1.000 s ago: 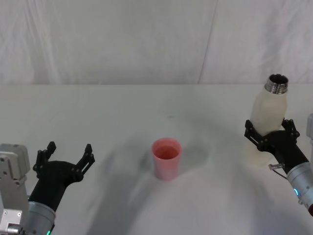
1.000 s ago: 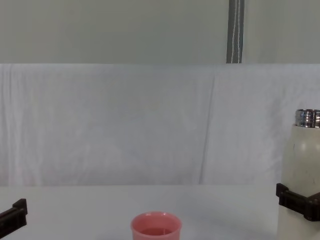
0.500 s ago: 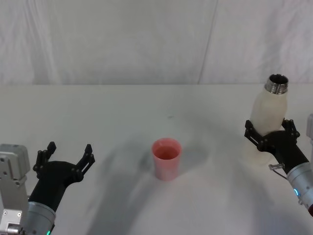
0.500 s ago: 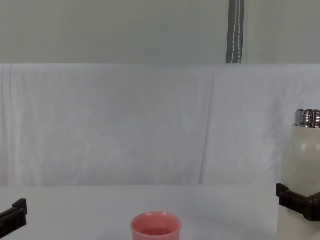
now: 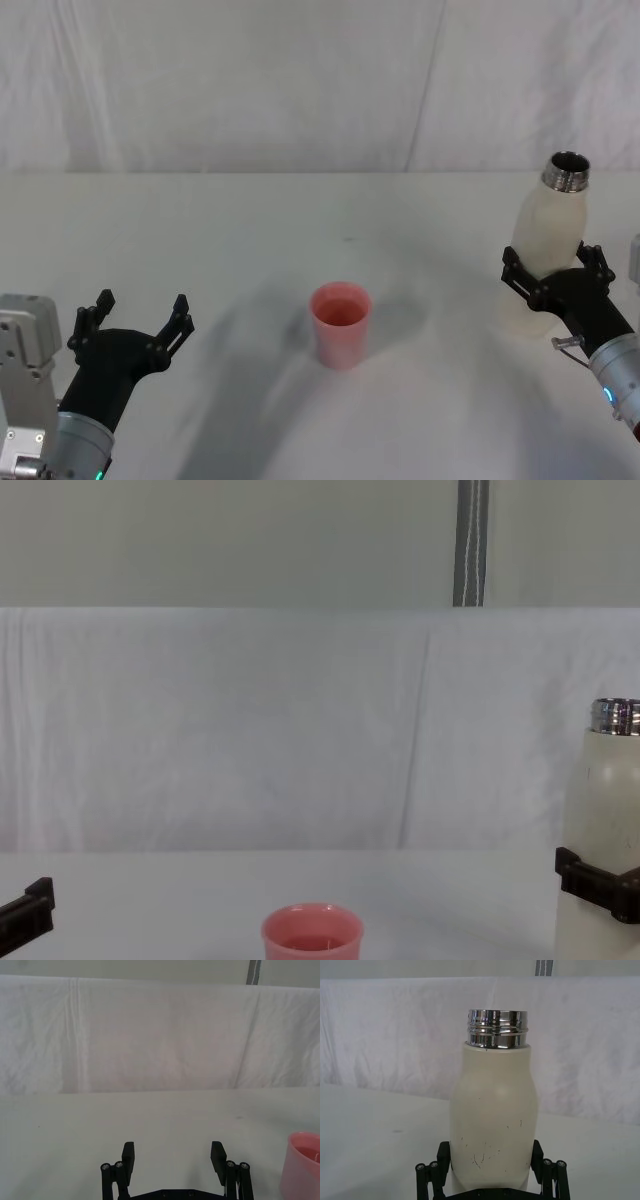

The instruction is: Grasp the thermos with one hand and pour water into the cup lid.

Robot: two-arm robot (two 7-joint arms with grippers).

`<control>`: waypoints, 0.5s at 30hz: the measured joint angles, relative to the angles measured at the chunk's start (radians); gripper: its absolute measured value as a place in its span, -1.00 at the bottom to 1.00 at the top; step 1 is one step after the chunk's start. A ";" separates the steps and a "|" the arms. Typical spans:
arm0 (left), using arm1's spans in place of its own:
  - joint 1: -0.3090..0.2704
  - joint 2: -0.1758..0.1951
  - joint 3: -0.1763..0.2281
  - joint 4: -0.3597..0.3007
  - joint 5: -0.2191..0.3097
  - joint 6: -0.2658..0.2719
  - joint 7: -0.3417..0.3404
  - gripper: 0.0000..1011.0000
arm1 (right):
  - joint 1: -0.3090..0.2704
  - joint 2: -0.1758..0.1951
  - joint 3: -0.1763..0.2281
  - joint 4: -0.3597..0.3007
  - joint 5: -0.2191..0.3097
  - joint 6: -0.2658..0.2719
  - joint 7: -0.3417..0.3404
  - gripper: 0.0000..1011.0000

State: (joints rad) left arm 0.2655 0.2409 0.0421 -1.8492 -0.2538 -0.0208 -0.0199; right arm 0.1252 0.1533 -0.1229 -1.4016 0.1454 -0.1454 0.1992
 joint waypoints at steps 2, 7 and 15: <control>0.000 0.000 0.000 0.000 0.000 0.000 0.000 0.98 | -0.002 0.001 0.000 -0.004 0.000 0.001 0.000 0.98; 0.000 0.000 0.000 0.000 0.000 0.000 0.000 0.98 | -0.009 0.003 0.002 -0.015 -0.001 0.003 -0.003 0.98; 0.000 0.000 0.000 0.000 0.000 0.000 0.000 0.98 | -0.020 0.006 0.005 -0.031 -0.005 0.007 -0.007 0.98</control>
State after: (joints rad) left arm 0.2655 0.2410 0.0421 -1.8492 -0.2538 -0.0208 -0.0199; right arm 0.1051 0.1589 -0.1181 -1.4326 0.1405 -0.1379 0.1922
